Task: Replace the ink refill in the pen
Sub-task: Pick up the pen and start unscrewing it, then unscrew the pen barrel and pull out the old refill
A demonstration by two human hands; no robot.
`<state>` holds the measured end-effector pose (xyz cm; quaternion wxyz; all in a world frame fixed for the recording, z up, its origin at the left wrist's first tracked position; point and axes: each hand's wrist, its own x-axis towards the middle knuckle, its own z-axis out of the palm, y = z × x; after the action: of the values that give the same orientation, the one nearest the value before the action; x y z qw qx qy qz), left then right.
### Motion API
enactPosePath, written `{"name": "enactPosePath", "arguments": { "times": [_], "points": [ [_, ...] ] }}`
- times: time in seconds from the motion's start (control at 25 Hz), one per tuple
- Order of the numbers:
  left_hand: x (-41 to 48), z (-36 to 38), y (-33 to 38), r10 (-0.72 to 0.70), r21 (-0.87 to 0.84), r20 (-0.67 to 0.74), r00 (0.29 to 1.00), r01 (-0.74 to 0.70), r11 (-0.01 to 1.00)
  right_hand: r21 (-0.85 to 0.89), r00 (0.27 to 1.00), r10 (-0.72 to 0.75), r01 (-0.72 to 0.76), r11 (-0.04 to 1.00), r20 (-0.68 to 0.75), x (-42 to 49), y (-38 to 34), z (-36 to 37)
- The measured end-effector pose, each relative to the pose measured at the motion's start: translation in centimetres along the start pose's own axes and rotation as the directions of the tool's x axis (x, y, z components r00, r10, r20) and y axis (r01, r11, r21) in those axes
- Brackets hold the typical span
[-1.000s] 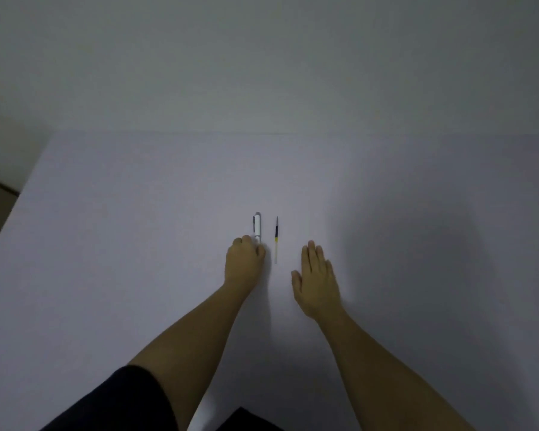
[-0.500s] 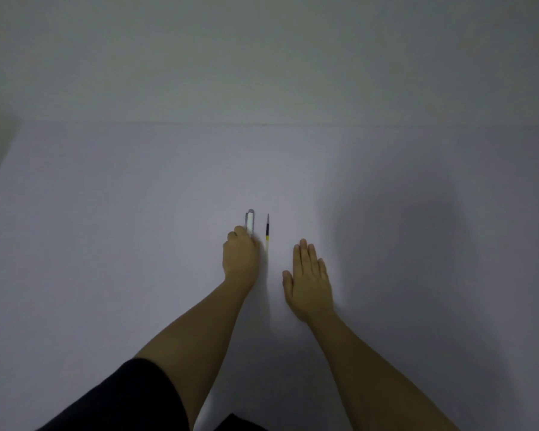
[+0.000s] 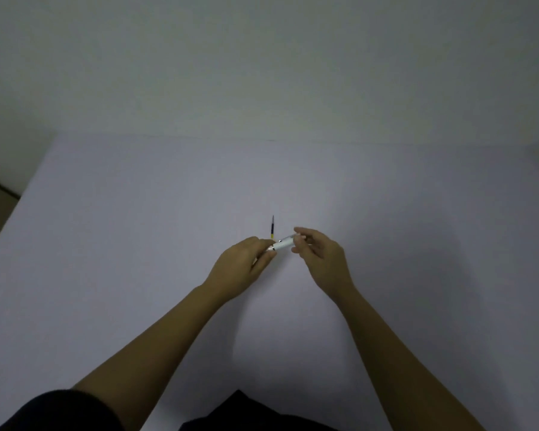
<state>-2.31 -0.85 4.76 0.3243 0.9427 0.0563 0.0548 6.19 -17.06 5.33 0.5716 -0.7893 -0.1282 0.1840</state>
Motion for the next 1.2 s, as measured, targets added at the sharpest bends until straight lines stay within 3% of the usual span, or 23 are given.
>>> {"name": "enactPosePath", "arguments": {
  "times": [0.12,0.4,0.52,0.64,0.8,0.92,1.2],
  "points": [
    [-1.6,0.2,1.3,0.095,0.167,-0.108,0.990,-0.076,0.983,0.103,1.000,0.010,-0.011,0.995,0.012,-1.6,-0.8,0.0],
    [-2.9,0.5,2.9,0.068,0.183,-0.229,0.971,-0.026,0.983,0.165,0.996,0.088,-0.086,0.983,-0.010,-3.3,-1.1,-0.4],
    [-3.3,0.8,2.5,0.005,0.180,-0.191,0.982,0.029,0.983,0.176,0.996,0.088,-0.086,0.981,-0.005,-3.2,-0.5,-0.4],
    [-3.7,1.1,1.1,-0.128,0.170,-0.103,0.986,0.144,0.975,0.260,0.972,0.189,-0.147,0.954,-0.143,-2.0,1.0,-0.9],
    [-3.7,1.6,0.0,-0.255,0.121,-0.064,0.965,0.261,0.958,-0.023,0.938,0.329,-0.333,0.943,-0.108,-1.1,4.2,-0.3],
    [-2.8,1.7,-0.1,-0.280,0.078,-0.079,0.957,0.286,0.955,-0.225,0.949,0.307,-0.316,0.922,-0.074,0.0,5.6,0.7],
    [-1.6,1.6,-1.1,-0.317,0.036,-0.072,0.946,0.320,0.947,-0.399,0.965,0.262,-0.250,0.882,-0.026,2.0,7.0,1.6]
  ]
}}
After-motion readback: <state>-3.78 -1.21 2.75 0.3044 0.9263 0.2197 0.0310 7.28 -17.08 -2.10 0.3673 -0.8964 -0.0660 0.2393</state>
